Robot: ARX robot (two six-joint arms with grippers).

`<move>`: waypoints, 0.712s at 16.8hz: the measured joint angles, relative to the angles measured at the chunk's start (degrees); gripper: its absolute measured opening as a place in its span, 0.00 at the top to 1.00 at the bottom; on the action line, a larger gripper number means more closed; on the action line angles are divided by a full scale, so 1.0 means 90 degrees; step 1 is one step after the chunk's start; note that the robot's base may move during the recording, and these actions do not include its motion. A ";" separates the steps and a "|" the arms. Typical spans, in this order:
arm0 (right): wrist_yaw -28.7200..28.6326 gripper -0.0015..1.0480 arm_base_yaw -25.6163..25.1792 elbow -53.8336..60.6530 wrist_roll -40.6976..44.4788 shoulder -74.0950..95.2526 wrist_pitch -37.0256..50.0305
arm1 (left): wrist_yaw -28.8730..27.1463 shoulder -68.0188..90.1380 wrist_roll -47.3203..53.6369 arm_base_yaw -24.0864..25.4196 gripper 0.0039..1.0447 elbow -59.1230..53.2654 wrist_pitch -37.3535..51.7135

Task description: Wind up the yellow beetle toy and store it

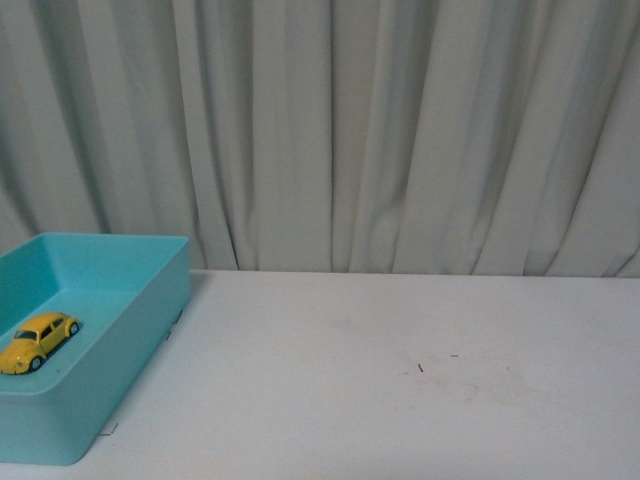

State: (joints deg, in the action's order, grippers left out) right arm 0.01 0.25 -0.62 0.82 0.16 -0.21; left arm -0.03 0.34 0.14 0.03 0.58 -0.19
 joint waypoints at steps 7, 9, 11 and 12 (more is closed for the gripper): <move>0.0002 0.06 0.0000 0.0000 0.0000 0.0000 0.0000 | 0.0000 0.0000 0.0000 0.0000 0.06 0.0000 0.0002; 0.0002 0.06 0.0000 0.0000 0.0000 0.0000 0.0000 | 0.0000 0.0000 0.0000 0.0000 0.06 0.0000 0.0000; 0.0002 0.06 0.0000 0.0000 0.0000 0.0000 0.0002 | 0.0000 0.0000 0.0000 0.0000 0.06 0.0000 0.0000; 0.0002 0.06 0.0000 0.0000 0.0000 0.0000 0.0002 | 0.0000 0.0000 0.0000 0.0000 0.06 0.0000 0.0000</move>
State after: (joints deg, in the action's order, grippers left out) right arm 0.03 0.25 -0.62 0.82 0.16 -0.19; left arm -0.03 0.34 0.14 0.03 0.58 -0.19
